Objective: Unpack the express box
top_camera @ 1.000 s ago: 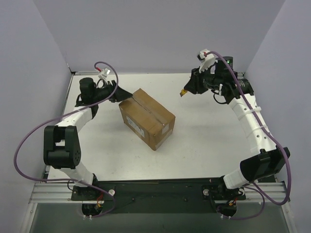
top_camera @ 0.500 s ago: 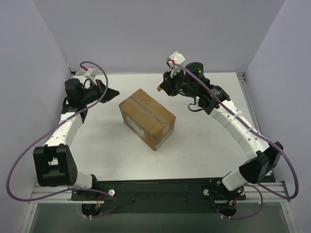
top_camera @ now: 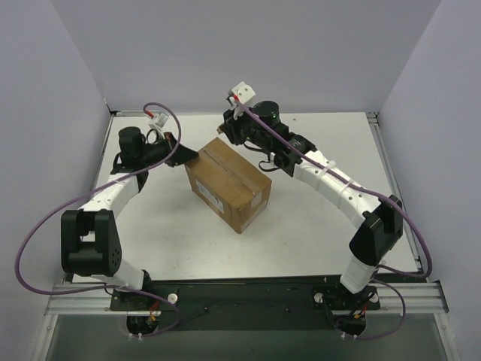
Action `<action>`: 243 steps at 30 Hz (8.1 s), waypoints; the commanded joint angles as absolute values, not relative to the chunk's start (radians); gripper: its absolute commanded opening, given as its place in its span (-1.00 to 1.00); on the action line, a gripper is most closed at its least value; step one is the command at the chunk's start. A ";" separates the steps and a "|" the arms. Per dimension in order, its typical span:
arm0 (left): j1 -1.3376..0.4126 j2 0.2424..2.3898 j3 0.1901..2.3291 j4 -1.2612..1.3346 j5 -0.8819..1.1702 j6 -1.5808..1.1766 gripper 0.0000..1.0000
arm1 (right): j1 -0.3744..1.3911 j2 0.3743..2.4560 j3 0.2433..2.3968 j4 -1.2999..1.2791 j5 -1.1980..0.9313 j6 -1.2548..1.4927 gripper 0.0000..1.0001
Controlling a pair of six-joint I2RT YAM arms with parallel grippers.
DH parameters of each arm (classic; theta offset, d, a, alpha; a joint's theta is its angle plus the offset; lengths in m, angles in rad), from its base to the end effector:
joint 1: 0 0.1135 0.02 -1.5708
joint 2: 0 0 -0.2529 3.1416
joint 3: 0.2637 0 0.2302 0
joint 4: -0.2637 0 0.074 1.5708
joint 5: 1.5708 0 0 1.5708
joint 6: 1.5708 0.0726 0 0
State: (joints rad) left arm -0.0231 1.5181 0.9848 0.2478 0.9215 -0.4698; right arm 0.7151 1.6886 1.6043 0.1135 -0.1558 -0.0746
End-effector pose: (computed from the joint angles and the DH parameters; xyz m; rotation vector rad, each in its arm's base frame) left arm 0.3403 -0.0657 0.2715 0.2517 1.8886 -1.1859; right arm 0.3112 0.2851 0.4100 -0.7207 1.4012 0.6255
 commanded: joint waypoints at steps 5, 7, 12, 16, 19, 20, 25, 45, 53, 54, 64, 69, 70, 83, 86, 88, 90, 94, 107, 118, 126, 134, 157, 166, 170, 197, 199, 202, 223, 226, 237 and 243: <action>-0.049 1.557 1.005 0.264 0.922 -0.463 -1.00 | 0.752 1.773 1.695 0.202 -0.167 -0.043 -1.00; -0.048 1.565 1.003 0.259 0.923 -0.463 -1.00 | 0.759 1.781 1.694 0.209 -0.179 -0.040 -1.00; -0.038 1.591 0.997 0.279 0.926 -0.497 -1.00 | 0.776 1.786 1.674 0.227 -0.183 -0.034 -1.00; -0.034 1.597 0.988 0.290 0.922 -0.506 -1.00 | 0.782 1.792 1.657 0.250 -0.175 -0.026 -1.00; -0.032 1.594 0.976 0.290 0.914 -0.509 -1.00 | 0.785 1.798 1.652 0.261 -0.167 -0.026 -1.00; -0.032 1.594 0.973 0.290 0.910 -0.511 -1.00 | 0.788 1.802 1.651 0.262 -0.155 -0.026 -1.00; -0.032 1.591 0.960 0.308 0.905 -0.534 -1.00 | 0.802 1.816 1.655 0.259 -0.129 -0.037 -1.00; -0.034 1.565 0.922 0.281 0.831 -0.560 -1.00 | 0.842 1.836 1.625 0.310 -0.043 -0.095 -1.00; -0.034 1.557 0.913 0.278 0.827 -0.555 -1.00 | 0.841 1.848 1.626 0.308 -0.057 -0.106 -1.00; -0.034 1.557 0.913 0.278 0.828 -0.555 -1.00 | 0.842 1.855 1.628 0.305 -0.057 -0.104 -1.00; -0.034 1.571 0.916 0.301 0.825 -0.578 -1.00 | 0.833 1.881 1.648 0.281 -0.074 -0.097 -1.00; -0.034 1.575 0.919 0.304 0.825 -0.583 -1.00 | 0.831 1.894 1.647 0.293 -0.078 -0.101 -1.00; -0.034 1.577 0.920 0.304 0.827 -0.581 -1.00 | 0.830 1.898 1.647 0.293 -0.081 -0.103 -1.00; -0.032 1.572 0.939 0.272 0.781 -0.578 -1.00 | 0.833 1.836 1.606 0.239 -0.032 -0.143 -1.00; -0.032 1.571 0.937 0.267 0.765 -0.577 -1.00 | 0.834 1.809 1.582 0.207 -0.015 -0.137 -1.00; -0.032 1.566 0.931 0.264 0.756 -0.578 -1.00 | 0.841 1.795 1.569 0.183 -0.008 -0.132 -1.00; -0.034 1.562 0.925 0.264 0.747 -0.578 -1.00 | 0.842 1.775 1.551 0.172 -0.005 -0.126 -1.00; -0.043 1.549 0.914 0.271 0.741 -0.580 -1.00 | 0.850 1.744 1.532 0.149 -0.003 -0.133 -1.00; -0.071 1.528 0.911 0.284 0.732 -0.574 -1.00 | 0.859 1.631 1.419 0.078 0.048 -0.172 -1.00; -0.092 1.523 0.897 0.295 0.719 -0.571 -1.00 | 0.862 1.536 1.376 -0.054 0.025 -0.143 -1.00; -0.106 1.525 0.891 0.302 0.710 -0.572 -1.00 | 0.871 1.506 1.385 -0.179 0.008 -0.091 -1.00; -0.117 1.542 0.897 0.305 0.690 -0.571 -1.00 | 0.879 1.439 1.376 -0.340 -0.021 -0.052 -1.00; -0.179 1.132 0.805 -0.425 0.937 0.466 -1.00 | 0.641 1.296 1.287 -0.312 0.127 -0.189 -1.00; -0.437 1.250 0.805 -0.232 0.825 0.463 -1.00 | 0.624 1.498 1.327 -0.157 -0.119 -0.176 -1.00; -0.480 1.270 0.810 -0.157 0.810 0.396 -1.00 | 0.624 1.636 1.429 -0.089 -0.228 -0.193 -1.00; -0.233 1.382 0.985 0.122 0.835 -0.218 -1.00 | 0.670 1.447 1.380 0.045 -0.203 -0.009 -1.00; -0.227 1.411 0.985 0.130 0.838 -0.224 -1.00 | 0.750 1.422 1.327 0.122 -0.166 -0.081 -1.00; -0.221 1.436 0.980 0.118 0.831 -0.235 -1.00 | 0.805 1.417 1.292 0.130 -0.140 -0.081 -1.00; -0.227 1.414 0.870 0.201 0.793 -0.314 -1.00 | 0.844 1.525 1.339 0.133 -0.045 -0.084 -1.00; -0.230 1.410 0.865 0.204 0.788 -0.316 -1.00 | 0.844 1.526 1.339 0.123 -0.044 -0.083 -1.00; -0.230 1.405 0.853 0.190 0.764 -0.305 -1.00 | 0.853 1.493 1.338 0.046 -0.028 -0.080 -1.00; -0.229 1.407 0.854 0.186 0.747 -0.305 -1.00 | 0.856 1.486 1.336 0.003 -0.023 -0.067 -1.00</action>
State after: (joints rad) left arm -0.2283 1.4208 0.8696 0.2073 0.7887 -0.3119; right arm 0.8459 1.5307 1.2999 0.0532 -0.0372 -0.0837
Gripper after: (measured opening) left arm 0.022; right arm 0.193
